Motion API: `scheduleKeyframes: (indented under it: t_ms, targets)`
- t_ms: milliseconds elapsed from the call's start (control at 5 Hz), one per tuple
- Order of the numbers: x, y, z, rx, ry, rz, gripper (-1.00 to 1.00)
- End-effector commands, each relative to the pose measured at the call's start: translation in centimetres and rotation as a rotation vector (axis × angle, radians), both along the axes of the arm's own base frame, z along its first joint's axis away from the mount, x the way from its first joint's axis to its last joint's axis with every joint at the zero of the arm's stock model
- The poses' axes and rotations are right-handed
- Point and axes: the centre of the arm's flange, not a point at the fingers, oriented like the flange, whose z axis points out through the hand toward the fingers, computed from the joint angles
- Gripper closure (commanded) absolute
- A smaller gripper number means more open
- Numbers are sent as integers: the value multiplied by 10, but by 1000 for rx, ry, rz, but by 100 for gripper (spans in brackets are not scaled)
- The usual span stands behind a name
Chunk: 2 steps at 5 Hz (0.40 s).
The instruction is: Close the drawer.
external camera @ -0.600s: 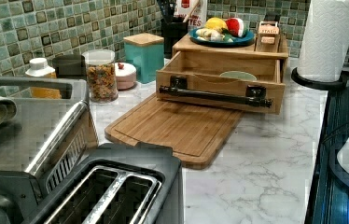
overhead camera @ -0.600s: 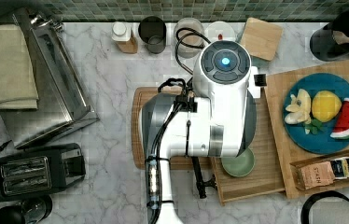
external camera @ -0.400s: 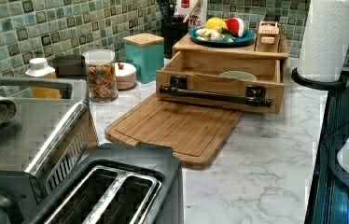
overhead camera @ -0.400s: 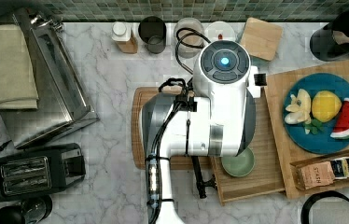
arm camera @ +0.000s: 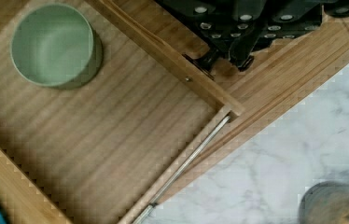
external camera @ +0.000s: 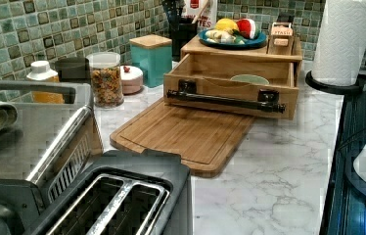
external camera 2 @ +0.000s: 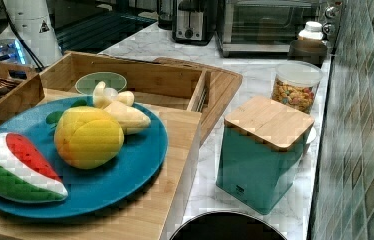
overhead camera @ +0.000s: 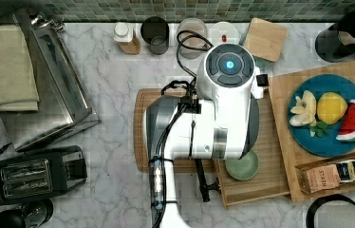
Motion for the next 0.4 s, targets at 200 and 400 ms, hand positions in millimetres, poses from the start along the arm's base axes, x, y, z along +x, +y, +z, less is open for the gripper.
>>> scheduleKeyframes:
  t_ms: [200,400]
  targets:
    - [-50,90,-18,64,-141,364,100]
    - [-58,119,-32,88,-129,414,100]
